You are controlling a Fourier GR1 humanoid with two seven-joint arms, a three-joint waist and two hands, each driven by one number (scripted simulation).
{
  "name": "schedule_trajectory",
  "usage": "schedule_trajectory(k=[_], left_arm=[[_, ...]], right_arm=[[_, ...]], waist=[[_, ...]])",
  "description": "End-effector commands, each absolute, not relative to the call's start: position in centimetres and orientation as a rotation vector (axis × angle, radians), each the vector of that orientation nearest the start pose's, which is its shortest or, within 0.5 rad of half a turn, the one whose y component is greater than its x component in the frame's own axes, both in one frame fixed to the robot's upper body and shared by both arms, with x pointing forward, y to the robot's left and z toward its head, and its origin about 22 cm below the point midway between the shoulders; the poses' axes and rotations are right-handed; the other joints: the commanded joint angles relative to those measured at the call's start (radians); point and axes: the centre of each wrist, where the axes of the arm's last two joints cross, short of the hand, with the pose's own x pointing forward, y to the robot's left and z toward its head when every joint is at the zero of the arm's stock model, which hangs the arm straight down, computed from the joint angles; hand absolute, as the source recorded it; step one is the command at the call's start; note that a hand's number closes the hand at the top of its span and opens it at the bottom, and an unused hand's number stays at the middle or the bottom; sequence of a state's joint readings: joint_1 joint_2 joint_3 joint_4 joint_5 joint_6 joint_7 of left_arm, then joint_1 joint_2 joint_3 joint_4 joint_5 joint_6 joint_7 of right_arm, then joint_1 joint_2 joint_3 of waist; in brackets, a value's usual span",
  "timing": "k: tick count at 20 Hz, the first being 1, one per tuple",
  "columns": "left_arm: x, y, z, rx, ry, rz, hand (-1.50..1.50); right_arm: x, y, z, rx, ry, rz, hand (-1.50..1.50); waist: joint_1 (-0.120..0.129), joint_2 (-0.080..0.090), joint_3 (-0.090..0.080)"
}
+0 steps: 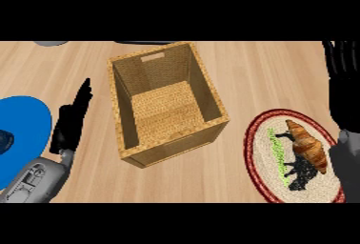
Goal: Pick the croissant from the placemat and place it in the basket
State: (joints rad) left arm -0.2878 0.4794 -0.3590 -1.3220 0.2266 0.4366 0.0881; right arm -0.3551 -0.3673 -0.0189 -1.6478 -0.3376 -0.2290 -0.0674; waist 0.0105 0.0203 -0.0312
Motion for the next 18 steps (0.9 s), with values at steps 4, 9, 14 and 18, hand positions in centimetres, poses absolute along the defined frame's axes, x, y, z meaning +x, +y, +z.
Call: schedule_trajectory(k=[4,9,14,18], left_arm=[[31.1,25.7,6.2,0.347,-1.66,-0.309,0.0],[31.2,26.3,6.9,0.316,-1.727,-0.376,0.0],[29.4,29.4,7.9,0.299,-1.702,-0.347,0.0],[28.8,28.7,6.2,0.305,-1.704,-0.355,0.0]], right_arm=[[30.0,-23.8,11.4,0.428,-1.831,0.418,1.5],[27.2,-16.9,7.1,0.954,-1.571,0.255,1.5],[20.7,-19.4,10.2,0.639,-1.723,0.494,-1.5],[24.4,-23.5,15.8,0.147,-1.886,0.688,-1.5]], waist=[[0.017,-0.017,0.035],[0.016,-0.016,0.033],[-0.026,-0.032,0.03],[-0.02,-0.031,0.028]])
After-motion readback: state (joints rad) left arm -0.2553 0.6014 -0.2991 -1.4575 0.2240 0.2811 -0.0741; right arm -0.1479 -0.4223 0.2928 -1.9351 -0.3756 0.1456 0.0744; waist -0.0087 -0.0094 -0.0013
